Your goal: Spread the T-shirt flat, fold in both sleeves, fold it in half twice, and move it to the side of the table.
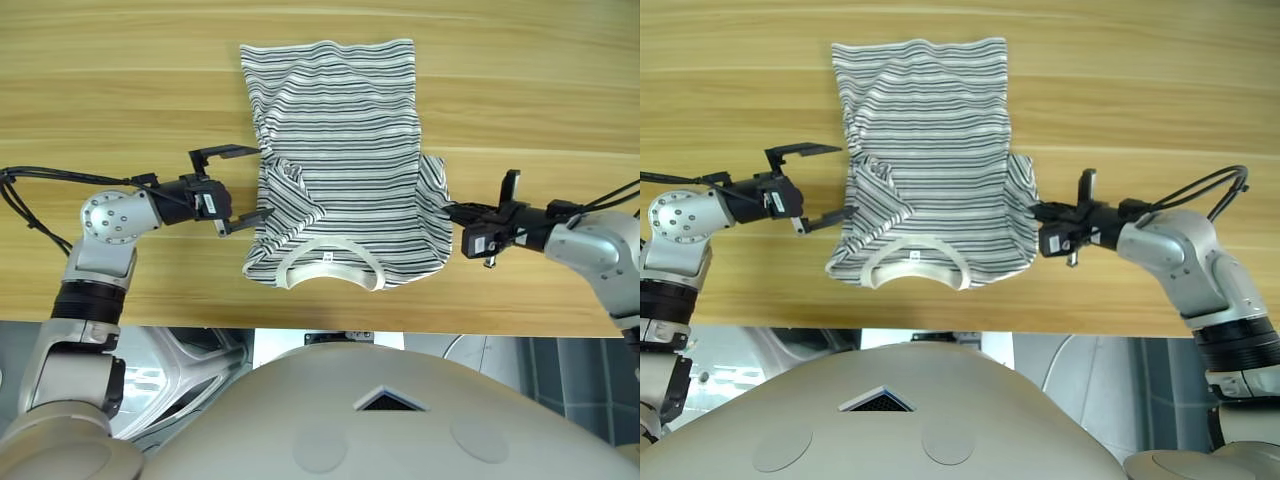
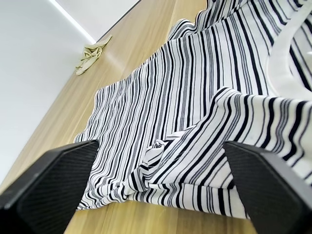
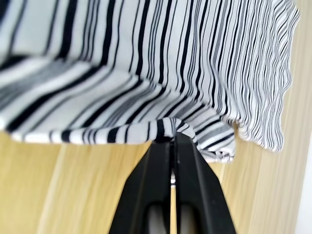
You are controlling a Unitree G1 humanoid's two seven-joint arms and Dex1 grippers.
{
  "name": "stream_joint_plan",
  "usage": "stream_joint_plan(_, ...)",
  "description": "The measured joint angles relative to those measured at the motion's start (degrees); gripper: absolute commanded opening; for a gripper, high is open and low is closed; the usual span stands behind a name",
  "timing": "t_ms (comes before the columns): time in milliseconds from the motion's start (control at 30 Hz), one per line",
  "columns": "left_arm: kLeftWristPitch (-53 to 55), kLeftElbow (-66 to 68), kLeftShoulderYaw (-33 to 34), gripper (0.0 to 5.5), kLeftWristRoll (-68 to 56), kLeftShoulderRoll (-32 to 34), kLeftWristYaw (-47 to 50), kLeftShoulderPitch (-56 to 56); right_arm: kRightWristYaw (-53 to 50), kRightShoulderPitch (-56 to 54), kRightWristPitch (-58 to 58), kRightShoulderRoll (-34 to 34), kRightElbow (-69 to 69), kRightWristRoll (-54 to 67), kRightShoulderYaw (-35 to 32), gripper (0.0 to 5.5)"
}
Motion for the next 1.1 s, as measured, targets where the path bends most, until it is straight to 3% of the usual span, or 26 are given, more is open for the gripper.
stream_joint_plan(500,-0.02,1.06,-0.10,4.76,0.60,-0.60,0.60,0.16,0.86,-4.37,3.02,2.35,-7.91,-4.11,0.73,0.03)
stream_joint_plan(900,-0.04,1.40,-0.48,4.76,1.75,-0.63,1.56,0.45,3.83,-9.70,3.28,6.77,-7.05,-8.51,8.38,0.03)
stream_joint_plan(1100,-0.04,1.56,-1.13,4.76,2.29,-1.62,1.94,0.45,4.49,-10.28,3.26,7.14,-7.17,-8.79,9.16,0.03)
